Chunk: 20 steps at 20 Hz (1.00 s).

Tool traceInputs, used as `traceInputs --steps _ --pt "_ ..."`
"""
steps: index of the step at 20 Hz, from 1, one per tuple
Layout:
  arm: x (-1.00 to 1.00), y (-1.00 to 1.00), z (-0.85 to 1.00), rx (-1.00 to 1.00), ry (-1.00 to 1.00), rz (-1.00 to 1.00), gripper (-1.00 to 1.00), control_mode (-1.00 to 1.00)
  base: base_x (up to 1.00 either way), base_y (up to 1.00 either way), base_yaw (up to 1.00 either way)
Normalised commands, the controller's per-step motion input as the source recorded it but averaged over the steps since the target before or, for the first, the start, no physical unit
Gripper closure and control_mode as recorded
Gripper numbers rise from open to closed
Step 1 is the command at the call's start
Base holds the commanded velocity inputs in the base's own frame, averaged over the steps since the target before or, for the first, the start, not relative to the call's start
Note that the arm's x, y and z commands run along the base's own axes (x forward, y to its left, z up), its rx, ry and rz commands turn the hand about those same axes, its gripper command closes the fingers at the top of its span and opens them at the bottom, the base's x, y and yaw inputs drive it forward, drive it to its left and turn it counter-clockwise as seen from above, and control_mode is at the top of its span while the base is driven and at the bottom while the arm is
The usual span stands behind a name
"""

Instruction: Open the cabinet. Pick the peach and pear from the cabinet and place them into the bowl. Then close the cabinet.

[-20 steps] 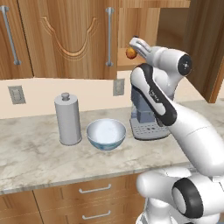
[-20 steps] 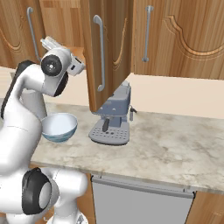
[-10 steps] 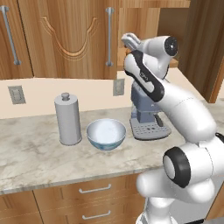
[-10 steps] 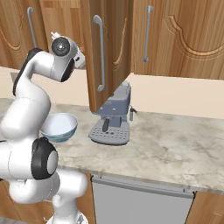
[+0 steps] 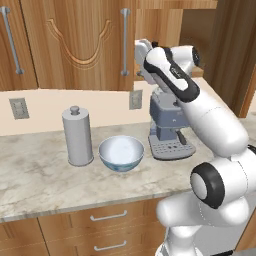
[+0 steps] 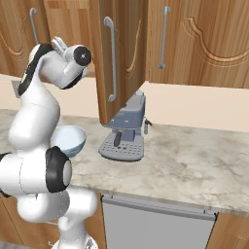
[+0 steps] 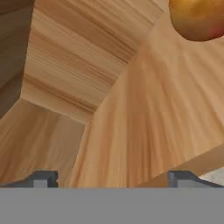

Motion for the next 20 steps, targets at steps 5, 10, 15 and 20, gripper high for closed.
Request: traceInputs --steps 5,10,15,20 --pt "0.01 0.92 -0.59 0.23 0.08 0.63 -1.0 -1.0 0.0 0.0 0.0" --pt "-0.06 1.0 -0.56 0.09 0.03 0.67 -1.0 -1.0 0.0 0.0 0.0" --pt "-0.41 1.0 -0.55 0.0 -0.01 0.52 -1.0 -1.0 0.0 0.0 0.0" --pt "-0.55 0.08 0.24 0.02 -0.26 0.03 -1.0 -1.0 0.0 0.0 0.0"
